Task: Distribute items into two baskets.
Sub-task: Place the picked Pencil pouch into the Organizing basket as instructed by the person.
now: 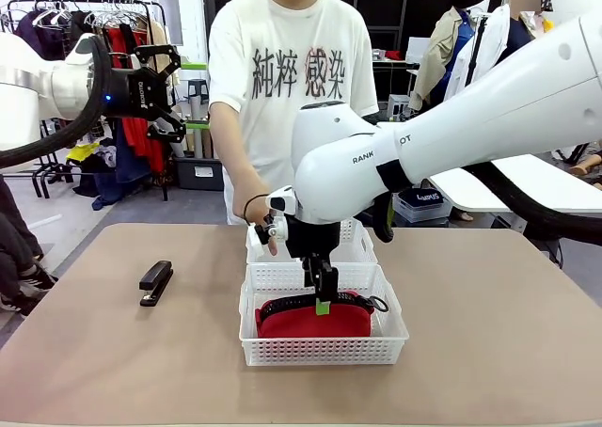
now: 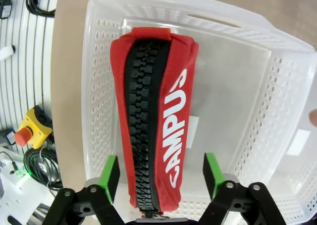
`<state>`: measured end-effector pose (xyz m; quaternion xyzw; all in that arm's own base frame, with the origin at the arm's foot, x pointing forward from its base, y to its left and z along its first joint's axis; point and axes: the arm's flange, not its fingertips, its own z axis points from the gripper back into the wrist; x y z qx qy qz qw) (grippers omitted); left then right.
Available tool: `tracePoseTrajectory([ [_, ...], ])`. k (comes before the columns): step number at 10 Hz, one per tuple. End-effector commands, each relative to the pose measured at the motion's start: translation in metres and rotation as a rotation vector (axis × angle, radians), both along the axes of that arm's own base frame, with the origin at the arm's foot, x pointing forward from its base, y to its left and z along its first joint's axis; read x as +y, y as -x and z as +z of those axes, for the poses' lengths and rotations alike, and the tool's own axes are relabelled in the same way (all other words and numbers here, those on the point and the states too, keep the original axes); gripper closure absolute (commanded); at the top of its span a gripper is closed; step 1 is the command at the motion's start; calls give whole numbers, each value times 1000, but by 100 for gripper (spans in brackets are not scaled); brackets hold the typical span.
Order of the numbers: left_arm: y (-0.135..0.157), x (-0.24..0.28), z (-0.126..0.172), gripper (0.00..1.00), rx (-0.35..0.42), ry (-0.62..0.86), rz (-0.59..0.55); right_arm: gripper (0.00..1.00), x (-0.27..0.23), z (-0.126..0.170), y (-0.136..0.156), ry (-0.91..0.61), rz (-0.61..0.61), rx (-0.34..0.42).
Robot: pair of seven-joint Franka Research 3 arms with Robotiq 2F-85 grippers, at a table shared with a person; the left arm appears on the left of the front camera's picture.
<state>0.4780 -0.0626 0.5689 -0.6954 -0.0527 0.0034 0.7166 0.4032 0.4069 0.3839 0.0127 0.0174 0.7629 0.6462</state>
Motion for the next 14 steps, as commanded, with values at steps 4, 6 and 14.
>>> tracePoseTrajectory([
  [4,1,0,2,0,-4,2,1,0,-14,24,-9,-39,-68,-1],
  [6,1,0,2,0,-4,2,1,0,-19,33,-12,-74,-94,22],
  [14,1,0,2,0,-4,2,1,0,-12,21,-15,-30,-48,-17],
])
